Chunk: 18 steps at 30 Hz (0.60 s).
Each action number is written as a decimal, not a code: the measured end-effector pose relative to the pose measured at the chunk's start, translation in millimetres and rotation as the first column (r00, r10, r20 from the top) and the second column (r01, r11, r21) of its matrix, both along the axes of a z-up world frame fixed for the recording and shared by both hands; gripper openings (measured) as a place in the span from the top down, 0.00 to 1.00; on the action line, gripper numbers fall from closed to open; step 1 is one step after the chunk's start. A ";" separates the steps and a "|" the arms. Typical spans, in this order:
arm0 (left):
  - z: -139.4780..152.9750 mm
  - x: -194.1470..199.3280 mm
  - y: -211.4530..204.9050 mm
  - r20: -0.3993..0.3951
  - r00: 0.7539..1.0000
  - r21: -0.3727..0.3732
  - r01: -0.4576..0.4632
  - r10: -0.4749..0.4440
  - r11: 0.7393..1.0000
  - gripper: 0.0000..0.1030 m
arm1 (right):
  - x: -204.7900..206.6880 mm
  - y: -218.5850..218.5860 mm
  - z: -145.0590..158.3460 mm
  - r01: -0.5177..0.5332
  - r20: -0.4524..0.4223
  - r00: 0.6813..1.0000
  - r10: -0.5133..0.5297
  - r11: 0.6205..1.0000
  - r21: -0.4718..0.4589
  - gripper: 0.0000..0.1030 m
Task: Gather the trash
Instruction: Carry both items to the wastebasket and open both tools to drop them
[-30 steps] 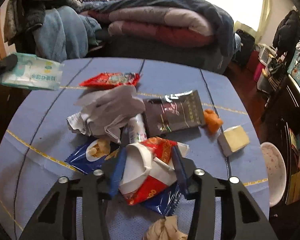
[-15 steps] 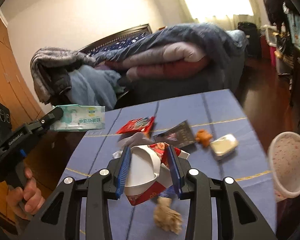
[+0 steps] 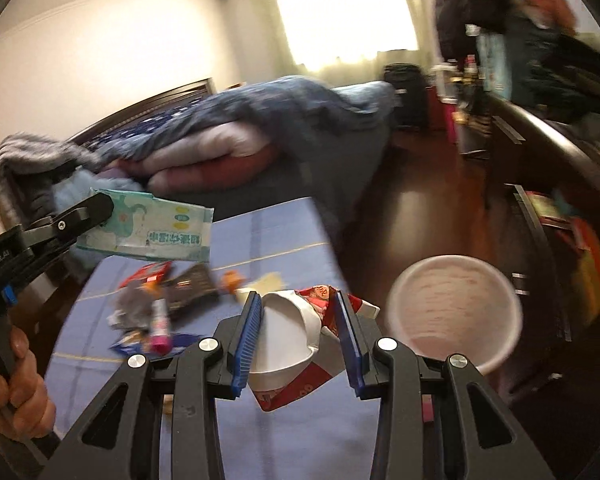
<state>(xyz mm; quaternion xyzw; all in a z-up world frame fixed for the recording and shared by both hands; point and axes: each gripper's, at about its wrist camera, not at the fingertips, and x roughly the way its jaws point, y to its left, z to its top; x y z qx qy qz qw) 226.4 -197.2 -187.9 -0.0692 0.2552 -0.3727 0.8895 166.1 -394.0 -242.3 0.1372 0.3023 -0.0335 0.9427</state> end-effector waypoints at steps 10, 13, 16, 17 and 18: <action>-36.4 30.4 -146.0 -0.031 0.988 0.084 0.153 -0.150 0.985 0.90 | 8.6 -96.5 -38.5 0.181 -0.059 0.982 -0.182 0.983 -0.025 0.63; -50.4 44.1 -178.1 -0.063 0.986 0.088 0.160 -0.155 0.983 0.90 | 17.5 -120.6 -52.7 0.210 -0.071 0.975 -0.211 0.977 -0.028 0.63; -66.1 57.3 -206.1 -0.090 0.984 0.102 0.160 -0.151 0.982 0.90 | 27.6 -139.6 -66.9 0.225 -0.082 0.971 -0.226 0.974 -0.024 0.63; -73.1 63.3 -215.8 -0.104 0.984 0.110 0.159 -0.147 0.981 0.90 | 32.8 -145.4 -72.5 0.230 -0.086 0.969 -0.231 0.973 -0.024 0.63; -79.5 68.2 -224.3 -0.120 0.982 0.117 0.161 -0.147 0.980 0.90 | 35.0 -150.2 -75.9 0.231 -0.088 0.969 -0.233 0.973 -0.024 0.63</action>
